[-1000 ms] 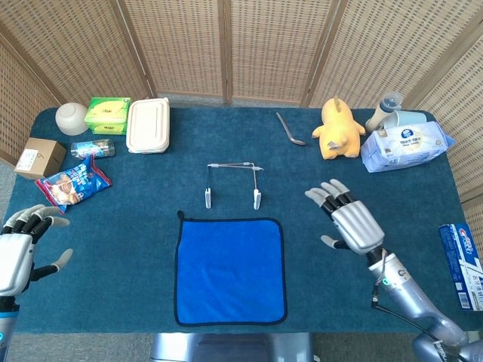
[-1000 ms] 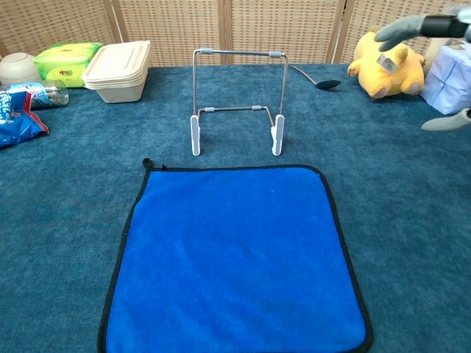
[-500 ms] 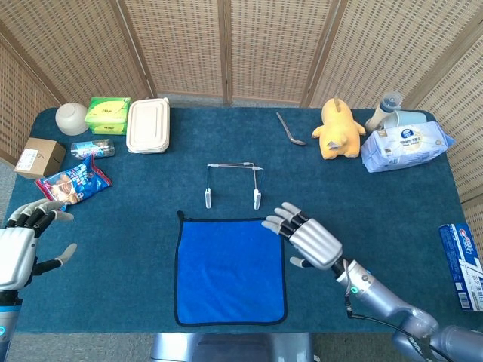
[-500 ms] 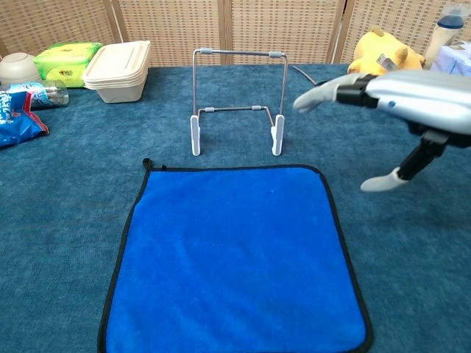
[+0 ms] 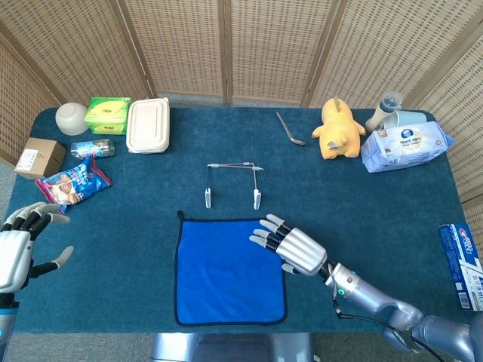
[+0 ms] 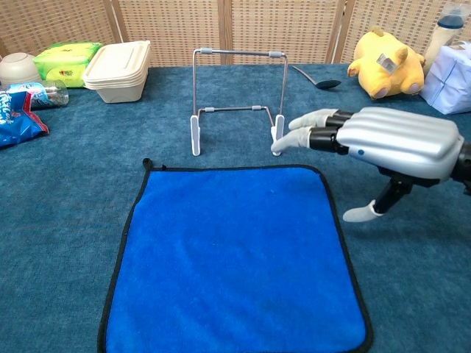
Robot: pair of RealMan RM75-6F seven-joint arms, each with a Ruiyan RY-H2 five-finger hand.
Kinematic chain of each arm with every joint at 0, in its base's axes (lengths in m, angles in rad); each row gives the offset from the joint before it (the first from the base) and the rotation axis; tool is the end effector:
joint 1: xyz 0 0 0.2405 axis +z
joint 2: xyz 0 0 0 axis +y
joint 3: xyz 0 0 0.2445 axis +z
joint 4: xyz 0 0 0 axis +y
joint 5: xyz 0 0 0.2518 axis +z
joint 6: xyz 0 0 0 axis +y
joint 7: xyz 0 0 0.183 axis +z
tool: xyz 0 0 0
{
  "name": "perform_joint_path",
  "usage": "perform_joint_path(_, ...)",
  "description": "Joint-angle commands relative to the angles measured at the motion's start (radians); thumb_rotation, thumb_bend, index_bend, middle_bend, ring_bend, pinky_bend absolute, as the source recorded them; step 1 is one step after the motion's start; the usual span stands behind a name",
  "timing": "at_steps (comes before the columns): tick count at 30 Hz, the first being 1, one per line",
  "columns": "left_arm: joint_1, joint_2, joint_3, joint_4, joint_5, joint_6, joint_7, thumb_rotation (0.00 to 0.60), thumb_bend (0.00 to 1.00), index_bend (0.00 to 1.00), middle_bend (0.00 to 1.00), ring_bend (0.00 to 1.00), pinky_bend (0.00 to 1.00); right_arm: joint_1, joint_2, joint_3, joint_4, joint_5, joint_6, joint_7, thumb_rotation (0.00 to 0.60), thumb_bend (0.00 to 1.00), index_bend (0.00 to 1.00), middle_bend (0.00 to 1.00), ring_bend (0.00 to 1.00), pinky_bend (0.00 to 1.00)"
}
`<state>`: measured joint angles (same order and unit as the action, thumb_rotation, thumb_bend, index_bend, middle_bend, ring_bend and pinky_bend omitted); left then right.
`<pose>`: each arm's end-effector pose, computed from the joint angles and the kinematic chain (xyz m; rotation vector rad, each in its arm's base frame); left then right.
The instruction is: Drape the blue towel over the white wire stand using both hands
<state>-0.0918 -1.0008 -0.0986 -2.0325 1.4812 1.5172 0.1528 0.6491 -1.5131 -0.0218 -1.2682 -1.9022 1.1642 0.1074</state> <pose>-0.2203 0.2260 0.1302 -1.3179 -0.9665 -1.0726 -0.1531 -0.3067 -0.0714 2.2855 -0.5638 1.1891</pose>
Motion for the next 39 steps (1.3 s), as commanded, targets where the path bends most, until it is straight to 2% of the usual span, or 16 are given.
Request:
perform_joint_path(1,0.000,-0.002,0.002,0.002,0.000,0.000,-0.001,0.600,0.33,0.38,0.28,0.22,0.19,0.006,-0.020,-0.018,0.032,-0.007,0.009,0.011,0.600,0.15,0.11,0.16,0.06,0.09)
perform_joint_path(18,-0.001,-0.021,0.010,0.019,-0.004,-0.002,-0.008,0.600,0.33,0.39,0.28,0.22,0.19,0.019,-0.090,-0.068,0.180,-0.007,0.036,0.050,0.600,0.15,0.11,0.16,0.02,0.09)
perform_joint_path(39,0.002,-0.030,0.017,0.034,-0.005,0.002,-0.029,0.600,0.33,0.39,0.28,0.22,0.19,0.046,-0.136,-0.091,0.251,0.021,0.021,0.071,0.600,0.15,0.11,0.16,0.01,0.09)
